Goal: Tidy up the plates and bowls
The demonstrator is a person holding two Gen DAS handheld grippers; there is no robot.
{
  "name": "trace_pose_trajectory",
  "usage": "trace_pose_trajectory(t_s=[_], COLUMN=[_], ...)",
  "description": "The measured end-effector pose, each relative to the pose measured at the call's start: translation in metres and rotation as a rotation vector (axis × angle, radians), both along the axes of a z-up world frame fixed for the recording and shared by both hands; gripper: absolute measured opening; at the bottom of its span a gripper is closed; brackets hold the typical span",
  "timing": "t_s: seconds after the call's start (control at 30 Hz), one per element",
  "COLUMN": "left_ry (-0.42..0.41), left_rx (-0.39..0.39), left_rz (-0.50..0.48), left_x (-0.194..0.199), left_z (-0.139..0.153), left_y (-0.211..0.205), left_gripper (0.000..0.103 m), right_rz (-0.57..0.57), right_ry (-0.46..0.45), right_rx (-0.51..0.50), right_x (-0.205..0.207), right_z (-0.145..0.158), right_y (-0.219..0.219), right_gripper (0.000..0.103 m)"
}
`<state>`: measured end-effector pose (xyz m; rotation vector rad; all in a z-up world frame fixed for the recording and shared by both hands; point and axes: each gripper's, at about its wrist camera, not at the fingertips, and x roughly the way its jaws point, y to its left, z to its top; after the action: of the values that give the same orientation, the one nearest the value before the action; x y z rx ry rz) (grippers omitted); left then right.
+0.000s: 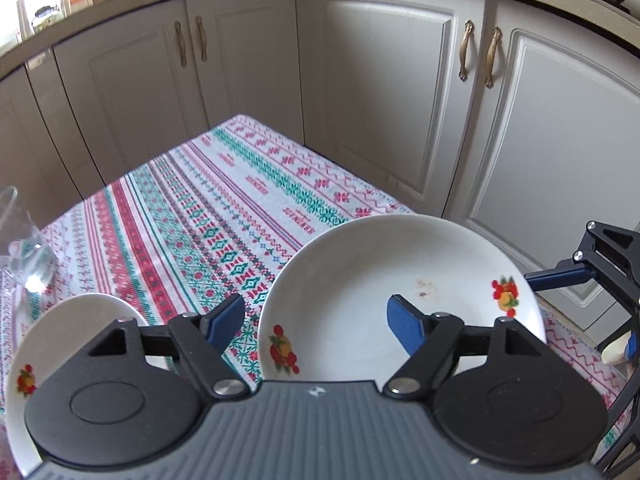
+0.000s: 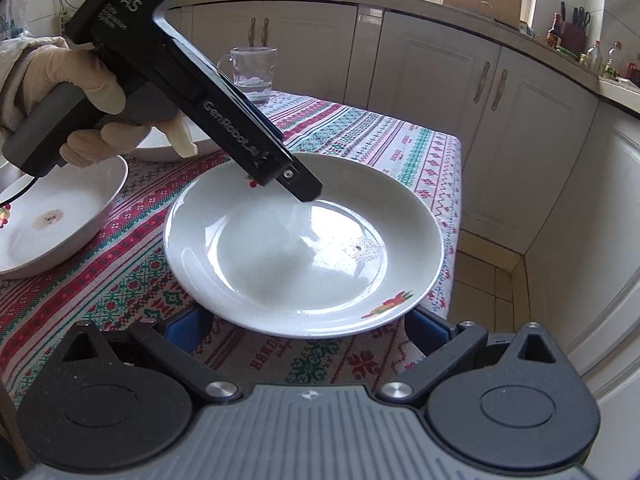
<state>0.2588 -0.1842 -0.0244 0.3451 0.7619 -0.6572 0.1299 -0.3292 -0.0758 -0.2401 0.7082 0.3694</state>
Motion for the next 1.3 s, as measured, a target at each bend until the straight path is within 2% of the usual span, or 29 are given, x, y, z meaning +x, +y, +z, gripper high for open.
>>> trace_pose_trajectory(t_s=[0.23,0.37,0.73,1.03,1.3], left_ry=[-0.060,-0.091,-0.081,-0.017,-0.001], left_rx=[-0.037,-0.063,-0.058,-0.050,0.004], left_rz=[0.034,0.075,0.195,0.277,0.246], left_x=[-0.046,-0.079,-0.159,-0.176,-0.167], left_z=[0.031,0.040,0.020,0.002,0.005], left_y=[0.027,0.051,0.118,0.161,0.176], left_gripper=[0.084,0.087,0.087,0.087,0.087], right_rz=[-0.015,0.010,0.093,0.172,0.257], right_ry=[-0.082,-0.117,-0.123,-0.076,-0.015], right_rx=[0.011,0.028,0.044,0.058,0.057], right_x=[-0.036,-0.055,-0.091,-0.100,-0.091], right_z=[0.031,0.044,0.041,0.026,0.007], right_y=[0.002,0.012,0.051,0.081,0.113], right_gripper=[0.103,0.103,0.103,0.103,0.103])
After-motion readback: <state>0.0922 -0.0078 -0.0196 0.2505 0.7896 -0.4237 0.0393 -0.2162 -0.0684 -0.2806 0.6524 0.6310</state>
